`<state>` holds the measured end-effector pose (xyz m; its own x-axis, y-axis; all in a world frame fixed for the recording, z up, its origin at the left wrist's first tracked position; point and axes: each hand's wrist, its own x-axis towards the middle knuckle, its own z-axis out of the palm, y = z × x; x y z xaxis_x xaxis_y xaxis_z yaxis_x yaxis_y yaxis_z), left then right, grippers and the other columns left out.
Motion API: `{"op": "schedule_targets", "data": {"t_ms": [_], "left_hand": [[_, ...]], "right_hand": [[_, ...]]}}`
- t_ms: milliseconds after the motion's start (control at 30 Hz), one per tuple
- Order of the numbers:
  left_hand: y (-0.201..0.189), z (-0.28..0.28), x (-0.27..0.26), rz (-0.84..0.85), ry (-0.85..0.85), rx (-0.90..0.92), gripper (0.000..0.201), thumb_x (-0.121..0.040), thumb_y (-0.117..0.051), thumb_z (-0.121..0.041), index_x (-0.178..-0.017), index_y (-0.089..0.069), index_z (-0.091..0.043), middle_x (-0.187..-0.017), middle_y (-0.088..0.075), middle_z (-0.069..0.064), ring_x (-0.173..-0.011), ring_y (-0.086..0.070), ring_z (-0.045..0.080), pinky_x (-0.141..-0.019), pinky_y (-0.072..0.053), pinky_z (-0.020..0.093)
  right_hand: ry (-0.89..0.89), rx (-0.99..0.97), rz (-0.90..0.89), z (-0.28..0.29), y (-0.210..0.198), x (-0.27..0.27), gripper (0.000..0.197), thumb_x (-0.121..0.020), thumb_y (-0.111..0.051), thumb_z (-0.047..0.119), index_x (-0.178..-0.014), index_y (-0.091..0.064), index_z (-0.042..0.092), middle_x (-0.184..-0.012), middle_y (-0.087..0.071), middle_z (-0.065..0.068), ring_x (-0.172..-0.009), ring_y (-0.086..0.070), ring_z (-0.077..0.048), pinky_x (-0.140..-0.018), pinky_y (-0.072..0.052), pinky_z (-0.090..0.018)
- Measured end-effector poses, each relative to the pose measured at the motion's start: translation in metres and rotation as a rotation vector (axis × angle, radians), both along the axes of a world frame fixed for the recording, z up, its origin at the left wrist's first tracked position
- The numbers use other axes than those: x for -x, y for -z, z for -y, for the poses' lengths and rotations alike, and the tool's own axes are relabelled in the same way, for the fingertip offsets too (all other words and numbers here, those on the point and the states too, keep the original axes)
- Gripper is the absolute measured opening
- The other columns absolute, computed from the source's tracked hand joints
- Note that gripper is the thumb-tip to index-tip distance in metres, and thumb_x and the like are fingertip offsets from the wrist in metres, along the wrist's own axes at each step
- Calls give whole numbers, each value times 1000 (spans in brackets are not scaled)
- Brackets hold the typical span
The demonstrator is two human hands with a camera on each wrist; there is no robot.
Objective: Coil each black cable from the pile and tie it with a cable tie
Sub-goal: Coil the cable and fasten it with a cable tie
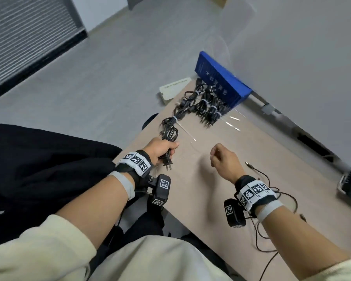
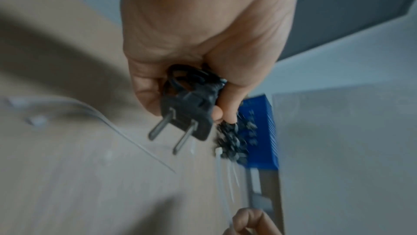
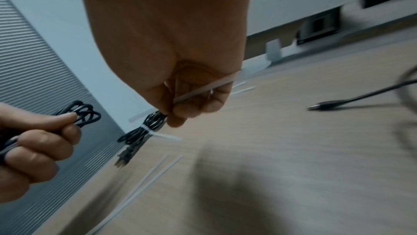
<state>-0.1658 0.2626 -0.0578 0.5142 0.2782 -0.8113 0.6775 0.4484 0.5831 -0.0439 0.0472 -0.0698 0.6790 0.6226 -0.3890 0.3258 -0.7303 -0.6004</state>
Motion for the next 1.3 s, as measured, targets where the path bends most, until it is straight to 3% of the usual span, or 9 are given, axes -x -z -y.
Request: {"op": "schedule_targets", "data": {"t_ms": [133, 400, 500, 567, 667, 767, 833, 1067, 1300], "left_hand": [[-18, 48, -39, 64, 153, 62, 18, -94, -67, -19, -78, -61, -14, -56, -54, -2, -49, -46, 13, -48, -42, 20], [-61, 139, -93, 213, 434, 85, 17, -96, -65, -23, -80, -61, -18, -59, -55, -3, -53, -49, 13, -49, -45, 20], [-81, 170, -104, 277, 557, 70, 16, -96, -65, -23, -81, -61, -18, -62, -55, -2, -54, -49, 12, -49, -45, 20], [-92, 184, -109, 326, 656, 60, 17, -96, -65, -24, -81, -62, -18, -64, -56, -1, -56, -51, 13, -52, -45, 20], [-107, 203, -113, 398, 842, 51, 12, -96, -65, -22, -86, -66, -16, -65, -56, 0, -58, -52, 13, -60, -44, 24], [-117, 214, -116, 444, 979, 83, 6, -96, -63, -15, -94, -68, -13, -64, -55, 1, -59, -51, 13, -61, -44, 26], [-122, 213, -120, 458, 1009, 115, 6, -95, -64, -13, -99, -68, -10, -63, -55, 0, -59, -51, 12, -60, -45, 24], [-132, 215, -130, 488, 950, 9, 6, -90, -71, -12, -90, -66, -9, -63, -57, 1, -56, -52, 11, -60, -44, 25], [-129, 208, -139, 442, 764, -139, 14, -90, -63, -12, -101, -68, -5, -60, -56, 1, -55, -52, 16, -59, -42, 29]], "right_hand": [[140, 63, 43, 63, -21, -4, 11, -89, -57, 12, -88, -54, 22, -73, -67, -3, -74, -60, -27, -72, -46, -36], [359, 56, 93, 154, -61, -17, 11, -92, -60, 18, -85, -60, 26, -69, -66, 5, -67, -61, -15, -62, -40, -27], [438, -60, 38, 175, -80, -22, 13, -96, -58, 14, -99, -66, 23, -68, -69, 4, -55, -58, 0, -61, -45, -22], [480, -139, -2, 179, -91, -24, 16, -96, -58, 12, -98, -69, 23, -68, -70, 1, -53, -56, -5, -57, -48, -24], [536, -309, -39, 181, -109, -26, 15, -95, -59, 8, -94, -70, 18, -70, -70, -4, -61, -56, -15, -64, -50, -36], [522, -508, -73, 179, -125, -25, 14, -93, -59, -1, -93, -71, 5, -72, -65, -8, -54, -49, -8, -57, -44, -25], [501, -598, -133, 179, -134, -23, 18, -92, -56, -5, -97, -71, 3, -74, -61, -11, -52, -46, -5, -52, -40, -19], [411, -623, -211, 184, -144, -21, 22, -92, -52, -10, -104, -68, -1, -74, -50, -18, -56, -44, -11, -52, -37, -20], [419, -458, -98, 192, -157, -29, 3, -94, -62, 4, -96, -61, 5, -64, -68, -8, -50, -54, -13, -58, -45, -25]]}}
